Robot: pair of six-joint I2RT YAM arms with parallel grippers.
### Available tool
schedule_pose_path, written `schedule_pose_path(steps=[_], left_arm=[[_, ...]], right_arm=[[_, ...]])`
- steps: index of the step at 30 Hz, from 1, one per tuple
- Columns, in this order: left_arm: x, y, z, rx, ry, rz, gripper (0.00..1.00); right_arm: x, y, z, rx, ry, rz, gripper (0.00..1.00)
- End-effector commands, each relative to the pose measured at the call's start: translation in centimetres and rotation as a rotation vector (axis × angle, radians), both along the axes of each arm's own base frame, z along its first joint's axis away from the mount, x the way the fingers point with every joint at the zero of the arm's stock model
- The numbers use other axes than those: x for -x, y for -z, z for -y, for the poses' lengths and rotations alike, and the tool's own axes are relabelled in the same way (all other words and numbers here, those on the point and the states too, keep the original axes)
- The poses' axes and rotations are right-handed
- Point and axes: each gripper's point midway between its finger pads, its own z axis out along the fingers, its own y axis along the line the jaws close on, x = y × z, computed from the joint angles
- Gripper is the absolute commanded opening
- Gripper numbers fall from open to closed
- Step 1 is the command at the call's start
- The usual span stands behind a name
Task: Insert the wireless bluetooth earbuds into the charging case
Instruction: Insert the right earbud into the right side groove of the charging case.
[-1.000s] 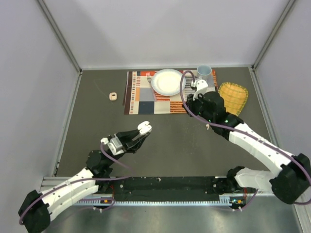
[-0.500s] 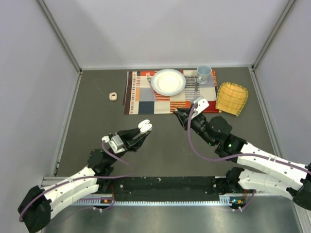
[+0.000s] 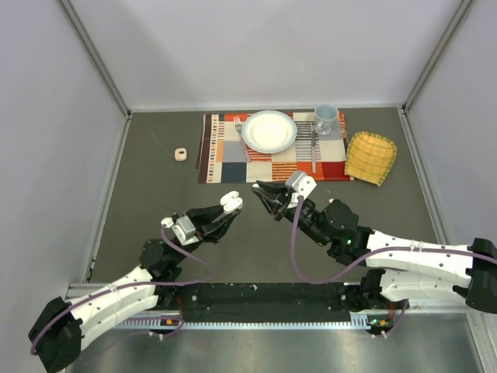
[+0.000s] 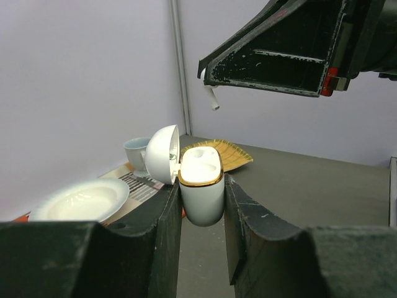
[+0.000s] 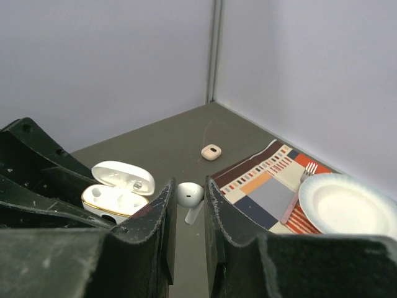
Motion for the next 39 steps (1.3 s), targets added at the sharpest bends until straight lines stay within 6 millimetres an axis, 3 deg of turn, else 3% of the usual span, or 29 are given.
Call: schedule_pose_path(steps=[1,6,17,26,34,39], left_arm=[[0.4,-2.1,-0.5,0.066,-0.002,0.046,0.0],[0.3,-1.9,-0.5,0.062,-0.006,0.044,0.0],[0.3,-1.6,-0.5,0.062,-0.008,0.04,0.0],[0.5,-1.8,-0.5,0.071,0.001,0.044,0.0],[0.6,-2.0,-0.6,0.08,0.005,0.049,0.0],[0.6,-2.0,-0.7,0.082,0.002,0.049,0.0]], right_arm=[[1.5,-2.6,-1.1,-0.097,-0.042,0.096,0.0],[2.7,-2.6,-2.9,-0.103,-0.109,0.119,0.0],[3.8,-1.5,-4.6,-0.091,-0.174,0.131,0.0],[3.6,0.0,-5.2,-0.041,-0.175,0.12,0.0],[2.7,2.7,-5.7,0.058,-0.139,0.134,0.0],[2.3,3.1,-5.4,0.094,-0.116,0.171,0.0]])
